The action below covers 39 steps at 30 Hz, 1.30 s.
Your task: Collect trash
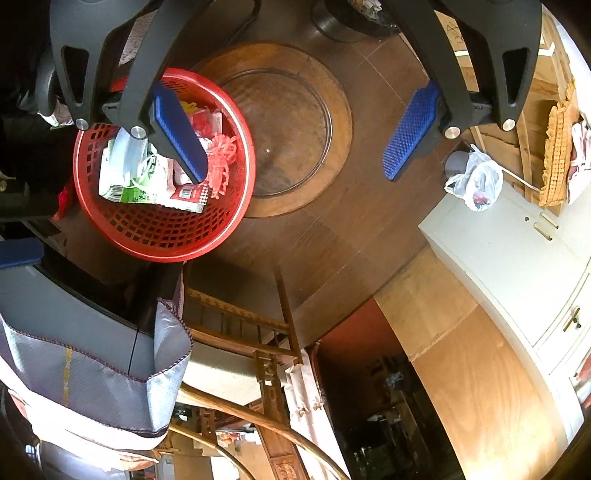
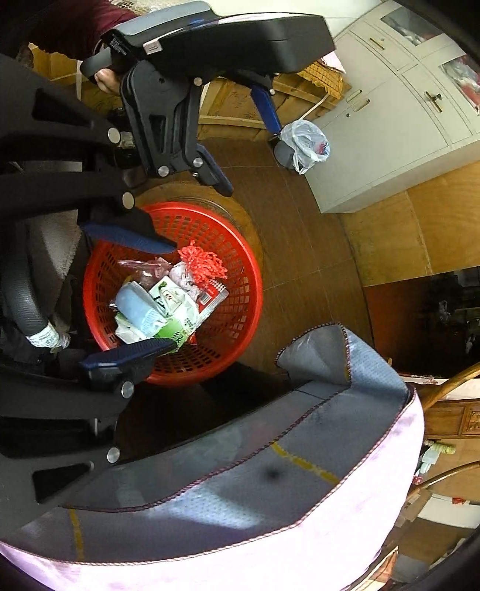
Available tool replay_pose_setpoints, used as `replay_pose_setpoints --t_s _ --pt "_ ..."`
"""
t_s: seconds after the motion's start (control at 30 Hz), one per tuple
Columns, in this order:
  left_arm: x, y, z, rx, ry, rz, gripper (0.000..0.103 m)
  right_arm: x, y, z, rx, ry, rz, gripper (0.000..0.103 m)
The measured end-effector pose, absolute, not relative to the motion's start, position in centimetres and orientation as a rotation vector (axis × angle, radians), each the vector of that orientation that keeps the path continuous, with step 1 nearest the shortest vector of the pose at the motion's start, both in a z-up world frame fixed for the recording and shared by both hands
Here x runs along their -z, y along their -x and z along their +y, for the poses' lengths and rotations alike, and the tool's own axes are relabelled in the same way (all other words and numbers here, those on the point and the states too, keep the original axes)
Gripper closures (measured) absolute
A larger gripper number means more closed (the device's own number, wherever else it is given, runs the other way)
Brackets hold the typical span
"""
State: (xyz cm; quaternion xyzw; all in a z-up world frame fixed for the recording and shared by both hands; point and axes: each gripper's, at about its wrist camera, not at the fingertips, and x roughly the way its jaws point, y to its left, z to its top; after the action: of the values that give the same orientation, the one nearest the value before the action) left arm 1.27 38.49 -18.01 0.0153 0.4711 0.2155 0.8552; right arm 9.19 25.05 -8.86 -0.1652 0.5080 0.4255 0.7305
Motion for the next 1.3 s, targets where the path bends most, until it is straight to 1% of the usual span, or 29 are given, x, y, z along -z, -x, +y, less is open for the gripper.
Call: replay_pose_setpoints --t_s 0.13,0.2,0.5,0.6,0.7,0.83,0.9,0.97,1.03,1.13,1.17,1.3 --pt "17.2 -1.3 37.9 -0.447 -0.043 0.977 0.011 8.4 -9.0 24.4 -0.928 0.358 1.108 0.056" --pt "16.4 -1.5 37.5 -0.442 -0.049 0.960 0.011 7.2 -9.1 23.8 -0.925 0.331 1.081 0.056" --pt "9.3 -2.2 32.9 -0.392 -0.111 0.827 0.011 1.0 -8.3 17.6 -0.903 0.213 0.893 0.055" --pt "6.8 -2.4 30.2 -0.374 -0.158 0.790 0.011 -0.6 -8.1 14.5 -0.885 0.149 0.831 0.051" --pt "4.2 -2.4 27.4 -0.350 -0.166 0.744 0.007 -1.8 -8.1 11.3 -0.875 0.093 0.784 0.048" --pt "1.9 -2.0 24.4 -0.352 -0.164 0.687 0.007 -2.1 -7.7 8.1 -0.863 0.057 0.749 0.041" --pt "1.0 -1.7 23.4 -0.371 -0.169 0.674 0.007 -2.0 -7.5 7.0 -0.857 0.050 0.730 0.035" --pt "0.2 -1.4 22.6 -0.405 -0.167 0.675 0.007 -2.2 -7.4 5.8 -0.855 0.026 0.712 0.022" --pt "0.0 -1.0 22.4 -0.432 -0.149 0.683 0.007 -2.2 -7.4 5.3 -0.871 0.010 0.711 0.018" --pt "1.0 0.0 22.8 -0.473 -0.142 0.736 0.007 -2.3 -7.3 5.5 -0.896 0.023 0.710 0.016" --pt "1.6 0.3 22.9 -0.497 -0.151 0.746 0.007 -1.9 -7.1 6.0 -0.904 0.039 0.717 0.014" --pt "4.4 0.6 24.6 -0.515 -0.122 0.813 0.007 -0.1 -6.5 8.1 -0.925 0.075 0.771 0.013"
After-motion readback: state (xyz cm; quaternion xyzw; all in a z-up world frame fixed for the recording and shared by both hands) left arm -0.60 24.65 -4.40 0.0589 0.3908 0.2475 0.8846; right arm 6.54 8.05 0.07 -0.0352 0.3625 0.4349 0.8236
